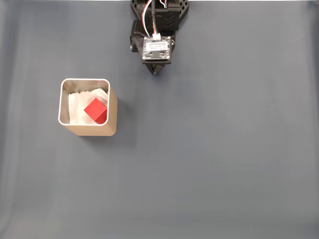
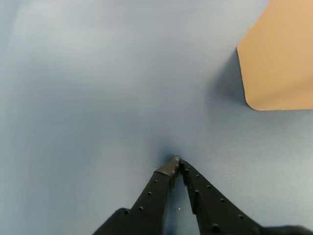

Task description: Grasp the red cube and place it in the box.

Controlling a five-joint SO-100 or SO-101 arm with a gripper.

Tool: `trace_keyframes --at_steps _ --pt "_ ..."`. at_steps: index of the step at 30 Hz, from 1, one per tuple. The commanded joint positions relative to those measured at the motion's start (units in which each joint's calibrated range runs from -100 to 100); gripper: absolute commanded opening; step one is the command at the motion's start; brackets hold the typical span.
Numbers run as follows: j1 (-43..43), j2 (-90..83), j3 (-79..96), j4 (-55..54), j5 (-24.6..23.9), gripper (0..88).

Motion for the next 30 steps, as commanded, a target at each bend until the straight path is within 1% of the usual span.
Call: trace_keyframes --at_steps 1,8,30 --pt "-0.83 -0.63 0.91 2.02 0.88 0.1" --pt "-1.33 -0.54 0.91 3.25 -0.98 0.6" --pt "-2.39 -0.63 0.91 3.25 -1.12 0.6"
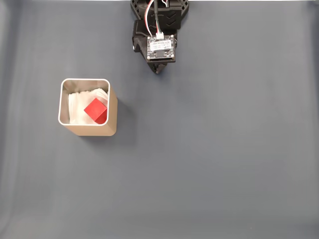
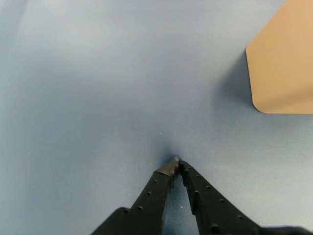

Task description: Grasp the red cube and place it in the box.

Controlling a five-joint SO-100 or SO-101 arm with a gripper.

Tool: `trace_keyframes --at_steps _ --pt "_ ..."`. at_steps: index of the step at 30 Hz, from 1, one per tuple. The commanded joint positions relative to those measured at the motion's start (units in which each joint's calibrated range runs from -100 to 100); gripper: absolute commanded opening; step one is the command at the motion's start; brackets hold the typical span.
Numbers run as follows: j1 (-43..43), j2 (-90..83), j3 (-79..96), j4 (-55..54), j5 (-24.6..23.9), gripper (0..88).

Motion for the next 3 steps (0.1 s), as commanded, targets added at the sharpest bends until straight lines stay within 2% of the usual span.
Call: trace_keyframes --at_steps 1,3 --pt "-0.37 0.0 0.91 1.06 -0.29 0.6" --pt "-0.37 0.0 0.91 1.06 -0.29 0.6"
